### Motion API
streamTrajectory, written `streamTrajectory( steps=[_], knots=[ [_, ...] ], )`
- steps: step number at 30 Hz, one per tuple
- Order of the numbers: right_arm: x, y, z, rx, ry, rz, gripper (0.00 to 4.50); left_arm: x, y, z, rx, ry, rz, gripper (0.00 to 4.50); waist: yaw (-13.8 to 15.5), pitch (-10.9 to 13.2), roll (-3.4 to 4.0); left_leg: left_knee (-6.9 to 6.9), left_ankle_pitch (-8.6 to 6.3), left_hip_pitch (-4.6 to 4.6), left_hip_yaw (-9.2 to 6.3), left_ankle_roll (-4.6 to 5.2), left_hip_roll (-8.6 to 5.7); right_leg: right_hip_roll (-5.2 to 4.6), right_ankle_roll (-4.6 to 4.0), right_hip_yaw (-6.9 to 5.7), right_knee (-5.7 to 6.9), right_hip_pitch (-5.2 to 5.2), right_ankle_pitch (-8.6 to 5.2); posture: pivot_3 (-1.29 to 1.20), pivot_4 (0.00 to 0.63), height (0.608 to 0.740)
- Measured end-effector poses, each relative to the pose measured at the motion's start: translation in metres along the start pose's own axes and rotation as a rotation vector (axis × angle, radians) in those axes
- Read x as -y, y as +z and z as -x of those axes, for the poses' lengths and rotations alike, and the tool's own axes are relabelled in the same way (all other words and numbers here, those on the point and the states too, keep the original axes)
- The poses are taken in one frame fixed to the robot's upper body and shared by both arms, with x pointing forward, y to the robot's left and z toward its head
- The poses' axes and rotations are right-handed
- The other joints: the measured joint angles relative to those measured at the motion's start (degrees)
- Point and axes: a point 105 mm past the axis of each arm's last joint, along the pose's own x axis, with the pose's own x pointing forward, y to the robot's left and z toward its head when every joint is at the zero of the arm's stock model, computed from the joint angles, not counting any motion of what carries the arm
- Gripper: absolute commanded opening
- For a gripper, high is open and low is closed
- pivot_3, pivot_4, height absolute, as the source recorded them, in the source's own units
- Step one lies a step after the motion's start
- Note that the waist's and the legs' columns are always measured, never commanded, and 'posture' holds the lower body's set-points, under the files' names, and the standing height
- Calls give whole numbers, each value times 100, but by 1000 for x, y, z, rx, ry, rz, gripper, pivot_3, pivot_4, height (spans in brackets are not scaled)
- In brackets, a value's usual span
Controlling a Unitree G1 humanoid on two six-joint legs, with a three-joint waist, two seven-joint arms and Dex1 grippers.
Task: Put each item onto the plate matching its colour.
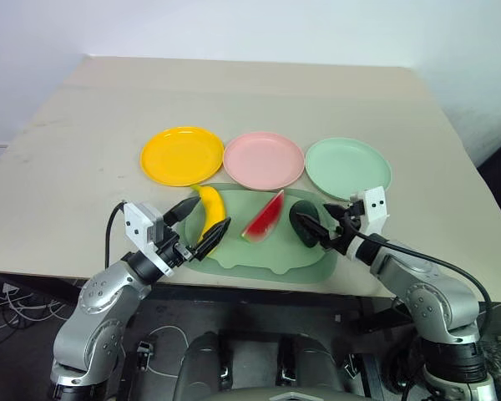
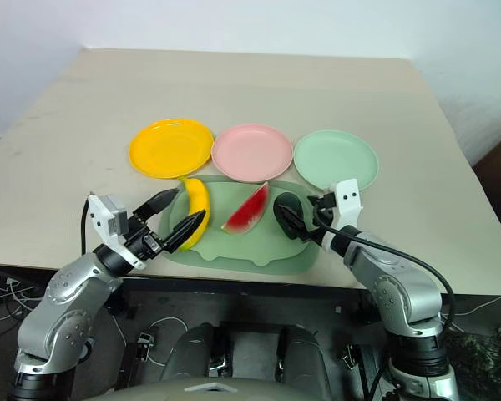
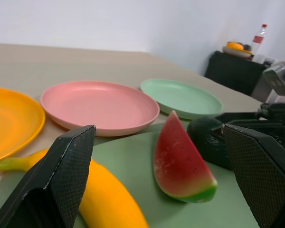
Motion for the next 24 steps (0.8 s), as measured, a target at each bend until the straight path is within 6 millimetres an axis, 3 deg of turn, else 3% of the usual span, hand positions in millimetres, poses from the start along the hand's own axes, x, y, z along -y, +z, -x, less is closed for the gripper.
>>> streamTrajectory(
  steps=[7, 13, 19, 24],
  knots=[
    [-4, -3, -5, -39, 27, 8, 4500, 3, 4, 1, 4, 27, -9, 4456, 4, 0, 0, 0, 0, 0, 0, 0, 0, 0, 0, 0, 0, 0, 0, 0, 150, 695],
    [-5, -7, -6, -71, 46, 41, 3062, 6, 0, -2, -9, 31, 4, 4500, 0, 0, 1, 0, 0, -1, 0, 0, 0, 0, 0, 0, 0, -2, 0, 0, 150, 695],
    [-2, 3, -4, -64, 55, 60, 3063, 6, -1, -2, -27, 38, 8, 4500, 4, 1, 1, 0, 0, -2, 0, 0, 0, -1, 0, 0, 0, -2, 0, 0, 150, 695],
    [3, 38, -2, 22, 57, 76, 3063, 11, 0, -1, -51, 10, -22, 4500, -2, 3, 5, -1, 0, -2, 1, 0, 0, 0, -1, 0, 0, -4, 0, 0, 150, 695]
  ],
)
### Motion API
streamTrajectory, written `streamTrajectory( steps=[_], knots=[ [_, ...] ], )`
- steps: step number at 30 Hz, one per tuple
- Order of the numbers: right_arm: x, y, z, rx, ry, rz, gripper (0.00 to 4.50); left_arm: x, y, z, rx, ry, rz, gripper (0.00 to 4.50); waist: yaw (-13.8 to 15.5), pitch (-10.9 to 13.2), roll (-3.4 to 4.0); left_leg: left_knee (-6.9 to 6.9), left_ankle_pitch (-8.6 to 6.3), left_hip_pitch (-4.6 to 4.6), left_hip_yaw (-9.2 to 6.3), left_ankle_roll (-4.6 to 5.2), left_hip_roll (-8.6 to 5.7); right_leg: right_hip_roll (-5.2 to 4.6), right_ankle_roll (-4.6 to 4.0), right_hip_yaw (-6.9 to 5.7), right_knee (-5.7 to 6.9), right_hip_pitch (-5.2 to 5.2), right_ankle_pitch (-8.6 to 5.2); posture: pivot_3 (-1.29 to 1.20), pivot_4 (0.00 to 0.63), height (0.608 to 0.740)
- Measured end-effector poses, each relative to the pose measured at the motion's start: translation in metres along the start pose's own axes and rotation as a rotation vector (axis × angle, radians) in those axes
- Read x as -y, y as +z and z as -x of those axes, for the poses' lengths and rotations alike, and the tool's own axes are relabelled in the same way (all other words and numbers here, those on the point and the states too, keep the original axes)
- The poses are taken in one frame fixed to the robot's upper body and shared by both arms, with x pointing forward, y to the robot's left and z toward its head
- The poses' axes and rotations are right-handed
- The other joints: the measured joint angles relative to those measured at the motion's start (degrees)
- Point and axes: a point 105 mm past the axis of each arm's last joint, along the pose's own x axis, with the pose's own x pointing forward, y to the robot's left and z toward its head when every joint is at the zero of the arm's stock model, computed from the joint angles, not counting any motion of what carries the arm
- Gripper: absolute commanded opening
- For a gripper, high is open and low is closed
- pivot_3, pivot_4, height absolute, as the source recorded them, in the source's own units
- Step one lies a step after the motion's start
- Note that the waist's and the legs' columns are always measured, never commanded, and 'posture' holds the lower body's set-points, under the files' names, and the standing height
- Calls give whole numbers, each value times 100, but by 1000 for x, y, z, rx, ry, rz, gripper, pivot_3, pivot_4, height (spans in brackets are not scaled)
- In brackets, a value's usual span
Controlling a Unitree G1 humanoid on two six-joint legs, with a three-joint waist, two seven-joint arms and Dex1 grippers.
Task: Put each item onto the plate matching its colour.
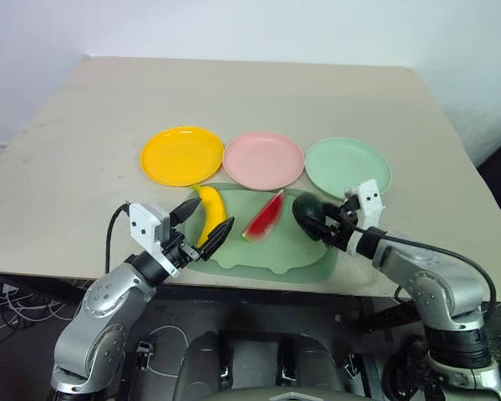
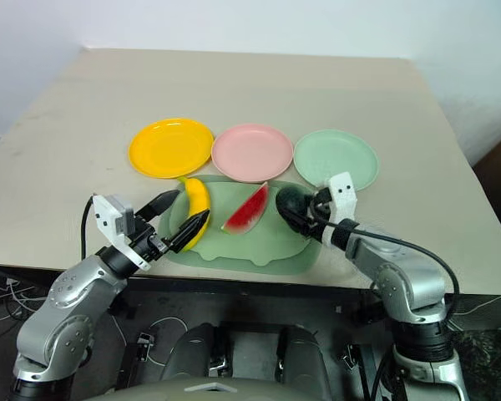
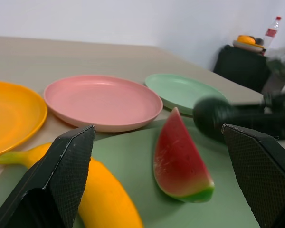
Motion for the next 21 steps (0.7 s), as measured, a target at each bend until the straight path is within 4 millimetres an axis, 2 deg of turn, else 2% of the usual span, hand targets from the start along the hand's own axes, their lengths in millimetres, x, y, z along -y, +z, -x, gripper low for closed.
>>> streamTrajectory(
  steps=[2, 6, 10, 12, 15, 21],
  knots=[
    [3, 20, -1, 46, -11, 48, 3063, 1, -2, 0, -18, -9, -17, 4500, 0, 2, 3, -1, 0, 0, 0, 0, 0, 0, 0, 0, 0, -1, 0, 0, 150, 695],
    [12, 35, -6, 72, -46, 80, 3063, 4, -6, 1, -33, -21, -10, 4500, 1, 2, 4, -2, 0, -2, 4, 0, 0, -1, 0, 0, -1, -2, 0, 0, 150, 695],
    [34, 49, -18, 89, -133, 108, 3063, 5, -9, 3, -42, -30, -6, 4500, -14, 4, 6, -1, 0, 0, 6, 0, 0, 0, 0, 0, 0, -1, 1, 0, 150, 695],
    [57, 54, -28, 66, -237, 160, 3063, 3, -10, 4, -43, -40, -4, 4500, -31, 5, 8, 0, 1, 0, 9, -1, -1, -1, 1, 0, -1, -2, 0, 0, 150, 695],
    [89, 53, -39, 12, -343, 164, 3063, -7, -17, 8, -43, -36, -3, 4500, -52, 9, 15, -2, 3, -3, 13, -4, -2, 1, 1, 1, 2, -7, 0, 0, 150, 695],
    [117, 29, -51, -107, -417, 224, 3063, -27, -42, 19, -70, -30, -5, 4500, -159, 14, 20, -5, 24, -7, 18, -38, -7, 2, 2, 1, 6, -13, 1, 0, 150, 695]
  ],
)
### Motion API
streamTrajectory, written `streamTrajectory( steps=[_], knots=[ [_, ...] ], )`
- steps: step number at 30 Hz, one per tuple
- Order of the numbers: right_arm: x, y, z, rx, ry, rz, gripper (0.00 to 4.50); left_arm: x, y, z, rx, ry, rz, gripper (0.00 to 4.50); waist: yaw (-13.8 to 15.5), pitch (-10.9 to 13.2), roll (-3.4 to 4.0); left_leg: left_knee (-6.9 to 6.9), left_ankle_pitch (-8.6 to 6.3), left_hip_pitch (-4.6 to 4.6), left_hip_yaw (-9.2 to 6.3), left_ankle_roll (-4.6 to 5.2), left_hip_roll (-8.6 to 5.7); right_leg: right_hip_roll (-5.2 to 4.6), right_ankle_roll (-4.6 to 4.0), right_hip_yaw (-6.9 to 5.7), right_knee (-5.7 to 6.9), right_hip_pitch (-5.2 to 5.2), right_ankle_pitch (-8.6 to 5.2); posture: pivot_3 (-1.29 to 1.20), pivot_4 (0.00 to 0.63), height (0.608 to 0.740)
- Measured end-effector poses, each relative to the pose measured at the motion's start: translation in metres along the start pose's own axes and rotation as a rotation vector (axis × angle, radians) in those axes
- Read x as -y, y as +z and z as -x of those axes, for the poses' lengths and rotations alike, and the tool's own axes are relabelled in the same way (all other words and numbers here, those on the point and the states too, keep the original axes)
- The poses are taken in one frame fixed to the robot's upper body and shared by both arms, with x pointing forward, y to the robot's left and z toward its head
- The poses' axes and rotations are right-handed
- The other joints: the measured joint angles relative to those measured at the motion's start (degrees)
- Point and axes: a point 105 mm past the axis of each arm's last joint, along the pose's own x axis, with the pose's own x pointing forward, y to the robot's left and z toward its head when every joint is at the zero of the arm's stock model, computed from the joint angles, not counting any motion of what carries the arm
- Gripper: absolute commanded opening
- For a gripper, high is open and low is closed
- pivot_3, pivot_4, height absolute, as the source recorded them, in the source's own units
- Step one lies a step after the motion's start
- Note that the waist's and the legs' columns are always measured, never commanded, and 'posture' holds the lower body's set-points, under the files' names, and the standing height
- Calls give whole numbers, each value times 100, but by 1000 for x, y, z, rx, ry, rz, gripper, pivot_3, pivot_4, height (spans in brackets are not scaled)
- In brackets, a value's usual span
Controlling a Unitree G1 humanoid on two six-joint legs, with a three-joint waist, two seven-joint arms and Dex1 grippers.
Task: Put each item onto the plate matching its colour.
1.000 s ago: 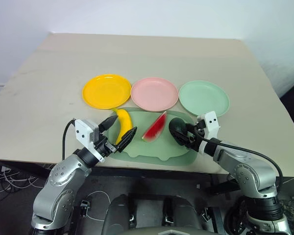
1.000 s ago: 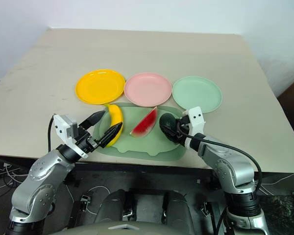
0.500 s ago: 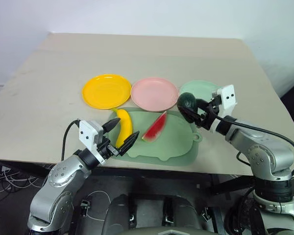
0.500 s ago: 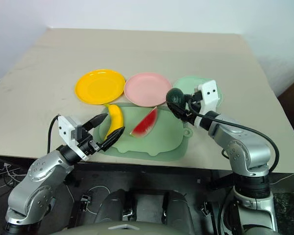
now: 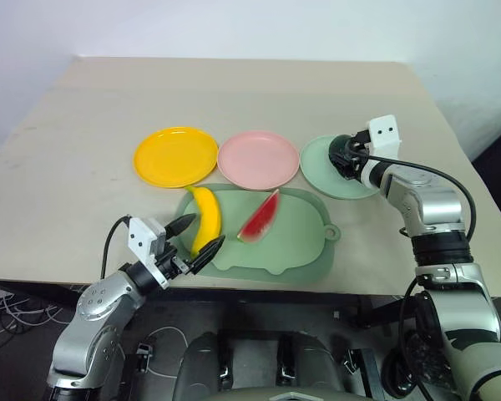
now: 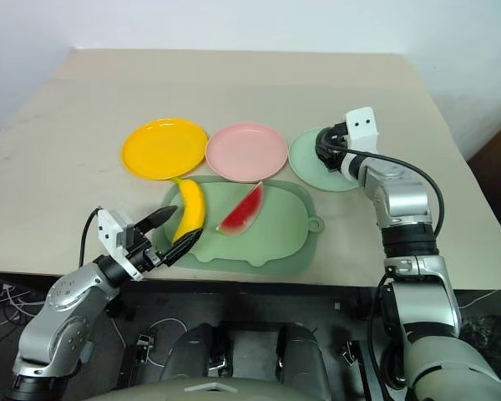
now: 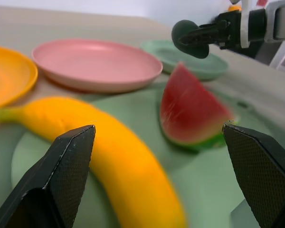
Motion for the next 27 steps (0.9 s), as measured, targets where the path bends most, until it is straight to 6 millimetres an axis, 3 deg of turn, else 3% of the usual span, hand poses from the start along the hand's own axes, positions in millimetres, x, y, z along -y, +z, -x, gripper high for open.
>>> streamTrajectory(
  steps=[1, 5, 6, 11, 15, 19, 22, 27],
  knots=[
    [1, -5, -2, -18, -5, 5, 3063, -2, -2, 1, 2, 4, -2, 4500, -4, 0, 1, 0, 0, 0, 0, 0, 0, 0, 0, 1, 1, 0, 0, 0, 150, 695],
    [-1, -8, -6, -21, 11, 13, 4406, -1, -6, -1, 19, 11, -15, 4500, -10, 3, 5, 1, 0, 2, 1, -1, 6, -1, 1, 5, 4, 0, 1, 0, 150, 695],
    [-3, -7, -6, -17, 16, 15, 4466, 2, -7, -3, 24, 8, -14, 4500, -6, 3, 5, 1, 0, 2, 1, -1, 7, -1, 1, 5, 4, 0, 1, 0, 150, 695],
    [-2, -3, -5, 1, 18, -7, 4466, 13, -5, -7, 38, 9, -27, 4500, 0, 4, 7, 1, 0, 0, 1, 0, 8, -3, 1, 5, 5, -2, 1, 0, 150, 695],
    [5, 14, 4, 73, 8, -55, 4466, 21, 12, -7, 83, 5, -62, 4500, 0, 7, 12, 0, 0, -1, 1, 0, 9, -4, 1, 7, 6, -4, 1, 0, 150, 695],
    [-1, 28, 20, 133, 43, -78, 4466, 28, 31, -5, 106, -3, -93, 4500, 8, 7, 12, 0, -1, 0, 0, 1, 9, -4, 0, 8, 6, -4, 1, 0, 150, 695],
    [-11, 24, 32, 111, 85, -113, 4466, 29, 39, -3, 104, 0, -100, 4500, 12, 7, 13, 0, -1, 1, -1, 2, 9, -5, 0, 9, 6, -3, 1, 0, 150, 695],
    [-52, 25, 57, 89, 268, -198, 4466, 31, 36, 2, 69, 3, -72, 4500, 12, 8, 14, -2, -17, 0, -4, 29, 10, -2, 0, 8, 6, -5, 1, 0, 150, 695]
  ],
)
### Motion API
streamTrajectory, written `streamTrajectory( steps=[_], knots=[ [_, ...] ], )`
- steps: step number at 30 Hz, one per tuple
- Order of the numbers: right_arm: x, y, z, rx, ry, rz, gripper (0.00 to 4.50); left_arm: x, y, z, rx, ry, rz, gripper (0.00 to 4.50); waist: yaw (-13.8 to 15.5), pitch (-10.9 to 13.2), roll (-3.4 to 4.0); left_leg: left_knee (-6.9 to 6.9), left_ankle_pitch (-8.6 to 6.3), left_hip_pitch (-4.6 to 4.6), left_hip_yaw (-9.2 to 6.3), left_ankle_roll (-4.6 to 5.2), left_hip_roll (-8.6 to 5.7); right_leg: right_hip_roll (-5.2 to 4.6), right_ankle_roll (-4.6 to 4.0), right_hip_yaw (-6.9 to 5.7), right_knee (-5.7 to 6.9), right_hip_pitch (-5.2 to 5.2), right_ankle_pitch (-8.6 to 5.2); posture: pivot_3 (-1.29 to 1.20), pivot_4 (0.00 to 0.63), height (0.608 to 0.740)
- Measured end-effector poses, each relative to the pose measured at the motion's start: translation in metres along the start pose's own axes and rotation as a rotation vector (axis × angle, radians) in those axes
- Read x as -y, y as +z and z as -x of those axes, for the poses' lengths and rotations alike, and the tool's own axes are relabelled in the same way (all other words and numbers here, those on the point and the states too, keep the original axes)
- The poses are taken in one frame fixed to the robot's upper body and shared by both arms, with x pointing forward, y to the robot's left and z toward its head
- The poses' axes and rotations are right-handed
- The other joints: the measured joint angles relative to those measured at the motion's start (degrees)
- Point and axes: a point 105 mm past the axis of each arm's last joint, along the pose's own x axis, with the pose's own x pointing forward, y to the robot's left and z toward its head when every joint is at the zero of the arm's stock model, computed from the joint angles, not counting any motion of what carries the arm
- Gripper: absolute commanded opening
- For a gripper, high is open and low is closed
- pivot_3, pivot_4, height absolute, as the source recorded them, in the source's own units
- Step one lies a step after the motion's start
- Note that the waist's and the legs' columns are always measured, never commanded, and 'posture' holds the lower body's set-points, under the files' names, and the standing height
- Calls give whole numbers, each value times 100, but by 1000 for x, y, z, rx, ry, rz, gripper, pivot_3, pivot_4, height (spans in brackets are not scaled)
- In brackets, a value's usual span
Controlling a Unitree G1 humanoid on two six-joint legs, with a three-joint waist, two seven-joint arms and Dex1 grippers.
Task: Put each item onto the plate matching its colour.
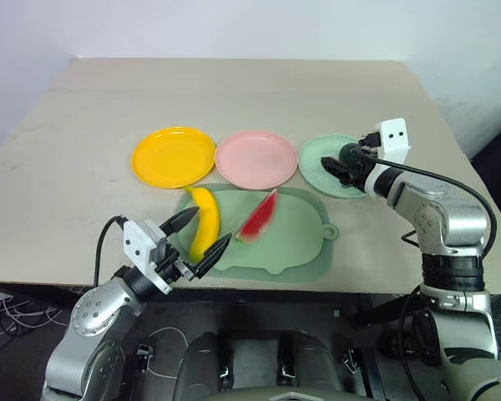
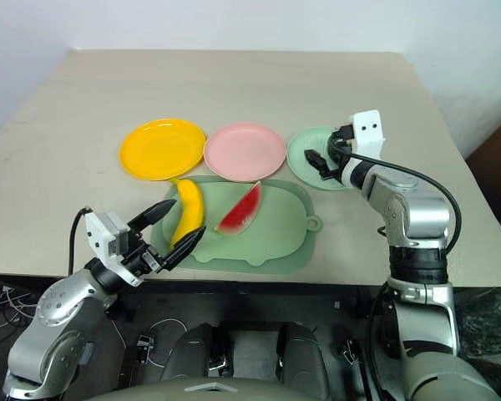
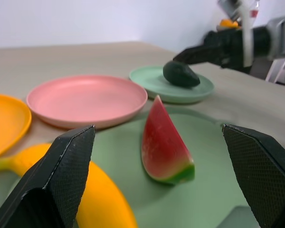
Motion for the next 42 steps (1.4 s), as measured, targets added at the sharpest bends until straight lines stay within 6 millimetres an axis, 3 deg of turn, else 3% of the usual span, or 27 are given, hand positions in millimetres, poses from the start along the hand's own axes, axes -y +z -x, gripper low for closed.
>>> streamTrajectory(
  steps=[4, 13, 21, 28, 34, 42],
  knots=[
    [-38, -4, 17, 40, 197, 99, 4466, -3, 3, 5, -2, 13, 2, 4500, 30, 1, 0, 0, -6, -1, -1, 8, -3, -2, 1, -2, -8, 3, 0, 0, 150, 695],
    [-68, 11, 27, 87, 548, 596, 4466, -17, -1, 3, -15, 22, -2, 4500, 15, 7, -2, 3, -6, 8, 0, 8, -4, -2, 0, -2, -13, 10, -1, 0, 150, 695],
    [-102, 9, 2, 60, 921, 976, 4466, -18, -9, 0, -27, 27, 2, 4500, -19, 12, -1, 3, 2, 11, 4, -3, -1, 4, 0, -2, -8, 10, 0, 0, 150, 695],
    [-128, -6, -24, 46, 1111, 1233, 4466, -11, -7, -3, -15, 29, 3, 4500, -3, 13, -2, 6, 18, 11, 3, -28, -1, 0, 1, -4, -5, 12, 0, 0, 150, 695],
    [-129, -17, -38, -3, 1187, 1430, 4466, -6, -7, -3, -22, 24, 1, 4500, -11, 14, 0, 8, 19, 12, 4, -30, -2, 1, 1, -4, 0, 12, 0, 0, 150, 695],
    [-127, -27, -49, -60, 1237, 1500, 4466, -4, -5, -3, -22, 38, -8, 4500, -15, 15, 1, 10, 20, 12, 4, -31, -2, 1, 0, -4, 3, 12, 0, 0, 150, 695]
  ],
)
